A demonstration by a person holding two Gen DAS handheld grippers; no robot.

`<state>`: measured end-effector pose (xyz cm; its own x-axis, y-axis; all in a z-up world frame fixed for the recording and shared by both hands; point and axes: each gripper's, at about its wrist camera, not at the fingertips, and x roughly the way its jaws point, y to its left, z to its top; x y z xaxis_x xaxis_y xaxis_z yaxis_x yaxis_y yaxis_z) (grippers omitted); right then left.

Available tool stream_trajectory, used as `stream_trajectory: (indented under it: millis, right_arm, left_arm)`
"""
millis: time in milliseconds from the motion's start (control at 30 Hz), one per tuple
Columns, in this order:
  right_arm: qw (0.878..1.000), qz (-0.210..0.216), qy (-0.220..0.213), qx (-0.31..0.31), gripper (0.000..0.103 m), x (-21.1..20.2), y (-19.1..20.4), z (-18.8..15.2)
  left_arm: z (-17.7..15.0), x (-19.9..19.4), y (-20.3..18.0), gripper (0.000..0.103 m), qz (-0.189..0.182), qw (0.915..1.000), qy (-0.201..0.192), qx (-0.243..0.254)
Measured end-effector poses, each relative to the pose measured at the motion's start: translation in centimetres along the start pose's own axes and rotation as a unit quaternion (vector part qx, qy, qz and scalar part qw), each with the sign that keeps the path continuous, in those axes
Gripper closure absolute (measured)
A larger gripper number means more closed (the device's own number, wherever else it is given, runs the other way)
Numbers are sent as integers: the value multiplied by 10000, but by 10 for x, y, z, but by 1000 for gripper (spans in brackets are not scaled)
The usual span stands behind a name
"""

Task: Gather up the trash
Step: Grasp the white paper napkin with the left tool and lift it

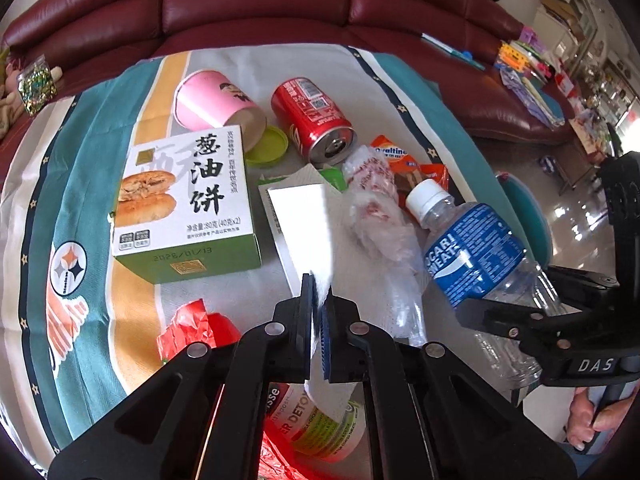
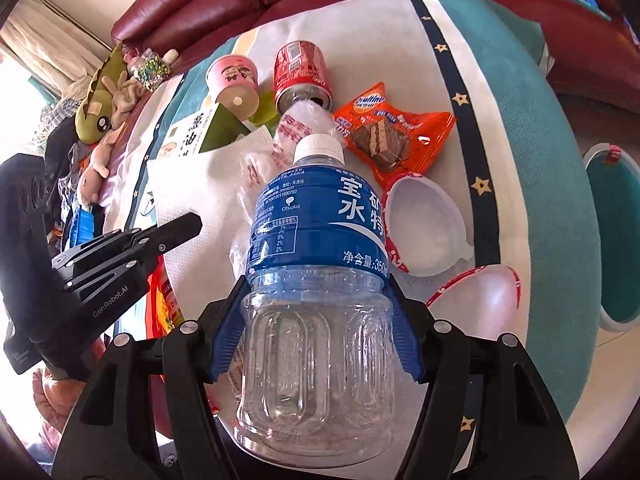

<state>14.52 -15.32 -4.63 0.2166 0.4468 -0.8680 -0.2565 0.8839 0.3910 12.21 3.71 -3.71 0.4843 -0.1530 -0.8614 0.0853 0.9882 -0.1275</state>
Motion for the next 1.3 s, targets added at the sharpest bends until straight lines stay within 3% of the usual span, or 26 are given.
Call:
stream_trajectory:
  millis: [200,333,433,533,600,633,667,833,967,1133,1233,1300]
  right_arm:
    - [9995,103,-281,110,41,-27,-7,4]
    - [9988,154,-435,133,41,-39,-9,5]
    - [9987,152,-460,173,41,-43,-13,3]
    - [9991,152,-346,176,41,-38,-13,-2]
    - [9994,121,-278,168,41,-33,-13,-4]
    - [9995,110,-254,171,41,-32,-13,-5]
    - [9995,108,-240,183,41,-30,-14,-5]
    - [9993,145,-265,242,41,-27,-17,-3]
    - [9991,133,-298,285,41,-28,-24,-4]
    - [9986,176,-259,416,41,-24,-37,-6]
    - [9982,230,-236,500,41,-21,-43,-7]
    - [9979,263,-226,554,41,-19,-46,-8]
  left_arm:
    - [15,-55,-1,99,226,9967,-784,-38]
    - [23,-79,-15,99,202,9943,-1027,190]
    - [26,-74,-23,99,228,9947,-916,402]
    - [22,-47,-16,94,120,9983,-449,361]
    - [16,-26,-8,69,179,9995,-112,217]
    - [12,-18,-5,44,235,9996,-25,165]
    - [9,-12,-4,31,274,9995,12,133]
    - [2,20,-18,18,370,9981,334,362]
    - [-1,48,-28,16,593,9947,619,566]
    - [-2,51,-29,14,465,9959,511,583]
    - [-2,48,-34,27,358,9962,452,657]
    - [-3,45,-39,36,539,9955,342,703]
